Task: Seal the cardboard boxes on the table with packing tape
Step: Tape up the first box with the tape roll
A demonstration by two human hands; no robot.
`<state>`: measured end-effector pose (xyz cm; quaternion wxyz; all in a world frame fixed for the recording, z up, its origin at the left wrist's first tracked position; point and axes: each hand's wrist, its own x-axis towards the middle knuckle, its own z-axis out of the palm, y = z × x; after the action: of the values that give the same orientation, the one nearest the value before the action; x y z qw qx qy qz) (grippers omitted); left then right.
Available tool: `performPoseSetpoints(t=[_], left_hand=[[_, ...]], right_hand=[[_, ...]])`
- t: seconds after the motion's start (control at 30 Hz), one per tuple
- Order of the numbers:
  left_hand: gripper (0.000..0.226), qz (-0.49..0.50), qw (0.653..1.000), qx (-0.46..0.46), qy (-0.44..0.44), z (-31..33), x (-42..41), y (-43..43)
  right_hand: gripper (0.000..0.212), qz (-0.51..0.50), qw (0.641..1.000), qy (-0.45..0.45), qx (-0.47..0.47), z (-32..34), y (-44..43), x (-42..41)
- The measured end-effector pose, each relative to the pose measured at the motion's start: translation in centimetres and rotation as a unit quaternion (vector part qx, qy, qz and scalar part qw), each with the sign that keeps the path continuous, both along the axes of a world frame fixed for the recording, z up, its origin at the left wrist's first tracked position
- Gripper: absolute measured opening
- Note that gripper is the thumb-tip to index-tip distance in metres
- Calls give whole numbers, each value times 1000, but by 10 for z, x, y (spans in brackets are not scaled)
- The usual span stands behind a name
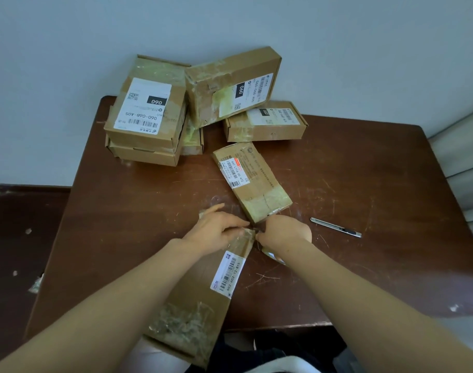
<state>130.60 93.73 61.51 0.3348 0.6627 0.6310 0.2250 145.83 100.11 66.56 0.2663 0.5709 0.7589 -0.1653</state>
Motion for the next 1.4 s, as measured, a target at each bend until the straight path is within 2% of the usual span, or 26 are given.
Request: performPoseSetpoints(t=[0.13,0.27,0.33,0.4,0.5,0.57,0.67,0.73,0.8,0.83,0.9,0.93,1.03,1.13,1.17,1.27,1.33,1.4], left_hand=[[20,29,999,16,10,0,7,4],[22,-30,999,14,9,5,-3,1],[23,-40,999,25,18,5,-18,-3],[21,-7,999,28,35,4,-28,-8],[20,47,999,17,1,5,-25,-12],[24,56,998,22,25,3,-21,-16],[33,121,992,-15,41,2,-14,-25],[38,123,989,-37,74,4,-9,-27],[51,96,974,-71,194,8,-2,-22],[68,94,960,-111,240,12,6,-19],[104,88,937,-216,261,18,27,-16],[113,75,928,-252,264,18,39,-16],[111,80,917,-274,280,16,52,-16],[99,111,938,-245,219,21,42,-16],[97,126,948,-236,171,25,37,-17],[93,161,959,-232,10,40,20,-20],[87,154,958,-234,-69,46,14,-22],[82,155,949,-237,-138,49,14,-25]], right_hand=[[19,-9,1000,1,1,2,0,-1],[26,-5,1000,6,1,0,-2,2],[23,8,1000,6,5,-3,-3,3],[17,18,1000,12,9,-5,-2,3],[26,27,999,16,15,-4,0,2],[28,30,999,14,15,-4,-1,3],[24,34,999,21,12,-5,0,3],[24,31,999,24,11,-5,1,5],[22,27,999,24,11,-5,2,4],[21,28,999,23,11,-5,1,4],[19,33,999,26,12,-5,1,4],[18,33,999,29,9,-5,1,4],[17,30,998,45,-12,-4,2,8],[28,3,993,94,-70,0,9,21],[28,-20,984,146,-101,1,11,26],[22,-117,925,323,-161,10,12,37],[27,-119,915,350,-160,15,10,41],[30,-81,930,327,-149,16,7,42]])
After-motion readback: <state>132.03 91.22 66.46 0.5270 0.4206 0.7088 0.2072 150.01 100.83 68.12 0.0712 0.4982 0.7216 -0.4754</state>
